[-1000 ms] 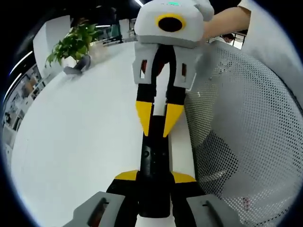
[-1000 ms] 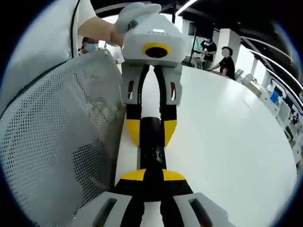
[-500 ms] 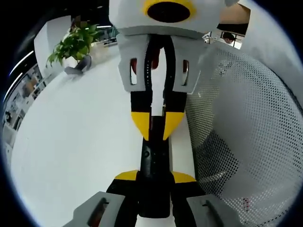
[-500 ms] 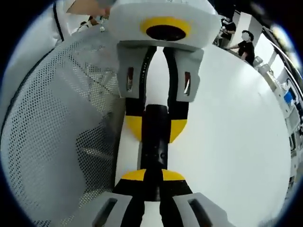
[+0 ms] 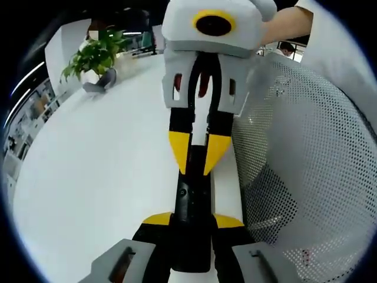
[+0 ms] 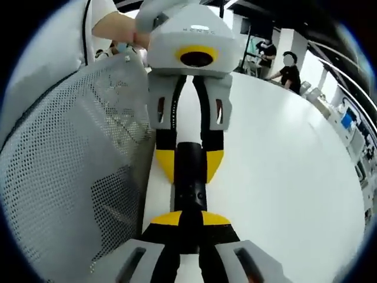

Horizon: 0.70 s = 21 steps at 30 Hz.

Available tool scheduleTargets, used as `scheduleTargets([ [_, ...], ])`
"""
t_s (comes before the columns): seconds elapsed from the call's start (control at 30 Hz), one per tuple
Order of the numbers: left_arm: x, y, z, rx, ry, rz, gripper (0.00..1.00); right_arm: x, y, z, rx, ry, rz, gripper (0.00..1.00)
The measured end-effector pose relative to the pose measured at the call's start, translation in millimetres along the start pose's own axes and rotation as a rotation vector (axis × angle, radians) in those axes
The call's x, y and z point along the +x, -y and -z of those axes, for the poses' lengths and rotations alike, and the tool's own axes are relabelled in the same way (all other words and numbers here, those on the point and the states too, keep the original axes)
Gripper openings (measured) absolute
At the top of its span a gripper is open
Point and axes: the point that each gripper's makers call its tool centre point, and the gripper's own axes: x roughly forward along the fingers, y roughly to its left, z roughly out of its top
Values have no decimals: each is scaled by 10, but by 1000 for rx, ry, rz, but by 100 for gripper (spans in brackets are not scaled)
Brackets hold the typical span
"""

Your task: Press the specified remote control buttons in sequence, fully releasing each button before pressing the next.

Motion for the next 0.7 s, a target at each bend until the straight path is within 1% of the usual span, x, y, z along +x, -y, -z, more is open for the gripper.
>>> scheduleTargets([
  [0.03, -1, 0, 0, -1, 2, 0, 24, 5, -6, -8, -30, -9, -3, 7],
  [0.1, -1, 0, -1, -2, 4, 0, 24, 20, -7, -28, -26, -16, -9, 6],
  [0.17, -1, 1, -1, -2, 4, 0, 24, 31, -4, -31, -27, -39, -14, 5],
  [0.2, -1, 1, -2, -2, 4, 0, 24, 31, -4, -20, -3, -72, -26, 5],
  [0.27, -2, 2, -1, -2, 6, 0, 24, 37, -3, -9, 7, -125, -44, 5],
  [0.3, -2, 3, -1, -2, 7, 0, 24, 43, 4, -9, 44, -168, -48, 5],
  [0.33, -2, 3, 0, -1, 8, 0, 24, 48, 6, -10, 43, -192, -52, 5],
  [0.37, -1, 2, 1, -1, 8, 0, 24, 54, 4, -7, 65, -221, -45, 5],
  [0.43, 0, 3, 2, -1, 9, 0, 24, 68, 6, -18, 45, -242, -45, 5],
  [0.47, 2, 2, 4, -3, 9, 0, 24, 70, 7, -14, 53, -250, -46, 5],
  [0.53, 4, 0, 6, -5, 10, -2, 24, 61, 20, -3, 87, -248, -45, 5],
  [0.57, 7, -3, 9, -6, 12, -2, 24, 55, 10, 3, 78, -243, -41, 5],
  [0.6, 8, -3, 10, -7, 14, -2, 24, 48, 11, 7, 87, -226, -32, 5],
  [0.63, 10, -5, 11, -9, 17, -3, 24, 47, 9, -3, 98, -197, -26, 5],
  [0.67, 11, -6, 12, -10, 19, -3, 24, 40, 14, -13, 101, -150, -12, 5],
  [0.7, 12, -7, 12, -12, 22, -4, 24, 36, 17, -14, 130, -117, -1, 5],
])
